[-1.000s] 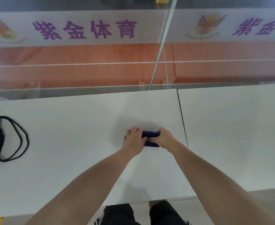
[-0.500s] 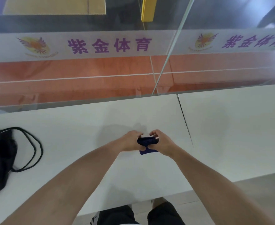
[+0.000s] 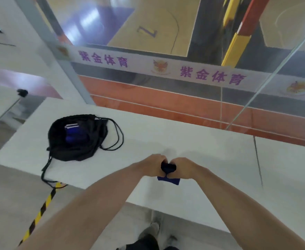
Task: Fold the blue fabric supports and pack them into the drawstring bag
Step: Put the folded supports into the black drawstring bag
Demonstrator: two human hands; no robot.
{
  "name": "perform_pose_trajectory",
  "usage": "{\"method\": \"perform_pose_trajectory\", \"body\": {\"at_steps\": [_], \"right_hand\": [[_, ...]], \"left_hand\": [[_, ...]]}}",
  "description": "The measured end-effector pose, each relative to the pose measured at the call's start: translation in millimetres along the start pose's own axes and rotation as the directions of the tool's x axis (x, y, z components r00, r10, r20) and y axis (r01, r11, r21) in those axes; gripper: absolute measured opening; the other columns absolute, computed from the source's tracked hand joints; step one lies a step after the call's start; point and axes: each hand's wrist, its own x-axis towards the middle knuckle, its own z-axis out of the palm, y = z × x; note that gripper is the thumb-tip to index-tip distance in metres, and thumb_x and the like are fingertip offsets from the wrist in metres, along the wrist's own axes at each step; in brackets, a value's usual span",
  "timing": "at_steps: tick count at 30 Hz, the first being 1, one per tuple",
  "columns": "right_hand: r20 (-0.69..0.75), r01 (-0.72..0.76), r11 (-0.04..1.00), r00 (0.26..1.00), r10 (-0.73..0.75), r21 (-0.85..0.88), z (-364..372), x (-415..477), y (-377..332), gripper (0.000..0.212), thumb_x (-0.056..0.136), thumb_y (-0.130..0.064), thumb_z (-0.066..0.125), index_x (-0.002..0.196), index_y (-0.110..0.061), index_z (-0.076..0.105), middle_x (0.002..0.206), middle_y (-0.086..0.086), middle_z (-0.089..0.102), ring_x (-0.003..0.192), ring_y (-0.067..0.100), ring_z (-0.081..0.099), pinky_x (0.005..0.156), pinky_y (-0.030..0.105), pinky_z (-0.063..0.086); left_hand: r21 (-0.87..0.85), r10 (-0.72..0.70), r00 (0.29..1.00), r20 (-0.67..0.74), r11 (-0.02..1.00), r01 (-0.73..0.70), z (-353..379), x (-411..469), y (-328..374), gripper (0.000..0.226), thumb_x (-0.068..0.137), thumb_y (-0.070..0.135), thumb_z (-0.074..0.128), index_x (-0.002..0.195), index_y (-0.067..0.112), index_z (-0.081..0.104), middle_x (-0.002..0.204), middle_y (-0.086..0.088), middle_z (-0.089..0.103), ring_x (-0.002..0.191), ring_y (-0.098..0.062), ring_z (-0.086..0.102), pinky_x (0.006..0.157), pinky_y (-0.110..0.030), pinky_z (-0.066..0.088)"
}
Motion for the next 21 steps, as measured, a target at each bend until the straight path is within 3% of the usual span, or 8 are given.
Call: {"method": "perform_pose_trajectory", "body": {"at_steps": [2, 3, 5, 7, 11, 16, 21], "right_hand": [[-0.046, 0.077, 0.996, 0.996, -0.080, -0.054, 13, 5, -41, 0.029, 0.078, -0.034, 0.071, 0.102, -0.018, 0.067, 0.091, -0.002, 0.070, 0.090, 0.023, 0.068, 0.075, 0.033, 0.053], [-0.070, 0.101, 0.992, 0.992, -0.107, -0.072, 18, 7, -62, 0.029, 0.078, -0.034, 0.071, 0.102, -0.019, 0.067, 0.089, -0.003, 0.068, 0.089, 0.023, 0.067, 0.077, 0.035, 0.054], [-0.101, 0.111, 0.989, 0.988, -0.120, -0.097, 27, 16, -102, 0.027, 0.076, -0.035, 0.069, 0.097, -0.019, 0.065, 0.087, -0.003, 0.067, 0.086, 0.023, 0.067, 0.074, 0.037, 0.054], [-0.132, 0.099, 0.994, 0.986, -0.105, -0.055, 36, 31, -138, 0.027, 0.077, -0.035, 0.068, 0.096, -0.016, 0.062, 0.089, 0.001, 0.068, 0.082, 0.023, 0.066, 0.069, 0.034, 0.052], [-0.194, 0.075, 0.994, 0.979, -0.058, 0.079, 48, 73, -200, 0.027, 0.080, -0.034, 0.070, 0.096, -0.014, 0.060, 0.086, 0.000, 0.065, 0.080, 0.019, 0.063, 0.064, 0.029, 0.048], [-0.265, 0.085, 0.988, 0.963, -0.049, 0.127, 49, 142, -290, 0.022, 0.079, -0.023, 0.072, 0.096, -0.017, 0.060, 0.087, -0.001, 0.065, 0.077, 0.014, 0.062, 0.061, 0.024, 0.047], [-0.293, 0.050, 0.992, 0.956, -0.013, 0.118, 51, 205, -362, 0.024, 0.081, -0.023, 0.070, 0.103, -0.022, 0.059, 0.092, -0.004, 0.066, 0.078, 0.012, 0.061, 0.061, 0.022, 0.045]], "left_hand": [[-0.026, -0.048, 0.995, -0.087, 0.999, 0.046, -3, -41, -31, 0.014, 0.072, 0.021, 0.071, 0.082, 0.023, 0.060, 0.080, 0.006, 0.062, 0.074, -0.016, 0.059, 0.062, -0.026, 0.046], [-0.048, -0.074, 0.988, -0.137, 0.997, 0.068, -8, -59, -46, 0.026, 0.075, 0.022, 0.072, 0.100, 0.022, 0.063, 0.095, 0.003, 0.064, 0.086, -0.018, 0.061, 0.071, -0.029, 0.049], [-0.048, -0.111, 0.967, -0.230, 0.994, 0.102, -18, -92, -77, 0.055, 0.082, 0.025, 0.073, 0.133, 0.020, 0.053, 0.124, 0.000, 0.058, 0.110, -0.020, 0.057, 0.093, -0.036, 0.049], [-0.015, -0.141, 0.938, -0.317, 0.989, 0.144, -29, -118, -111, 0.063, 0.086, 0.030, 0.070, 0.143, 0.023, 0.045, 0.135, 0.001, 0.053, 0.124, -0.019, 0.050, 0.104, -0.038, 0.043], [0.068, -0.187, 0.873, -0.451, 0.968, 0.243, -50, -156, -189, 0.057, 0.094, 0.036, 0.059, 0.147, 0.025, 0.041, 0.142, 0.002, 0.050, 0.133, -0.021, 0.043, 0.110, -0.039, 0.035], [0.209, -0.193, 0.857, -0.477, 0.923, 0.324, -76, -187, -318, 0.047, 0.097, 0.033, 0.051, 0.142, 0.023, 0.045, 0.139, 0.002, 0.048, 0.131, -0.024, 0.041, 0.112, -0.040, 0.029], [0.349, -0.104, 0.868, -0.485, 0.887, 0.301, -86, -196, -422, 0.041, 0.086, 0.035, 0.060, 0.125, 0.020, 0.062, 0.122, 0.003, 0.062, 0.115, -0.022, 0.055, 0.104, -0.038, 0.042]]}}
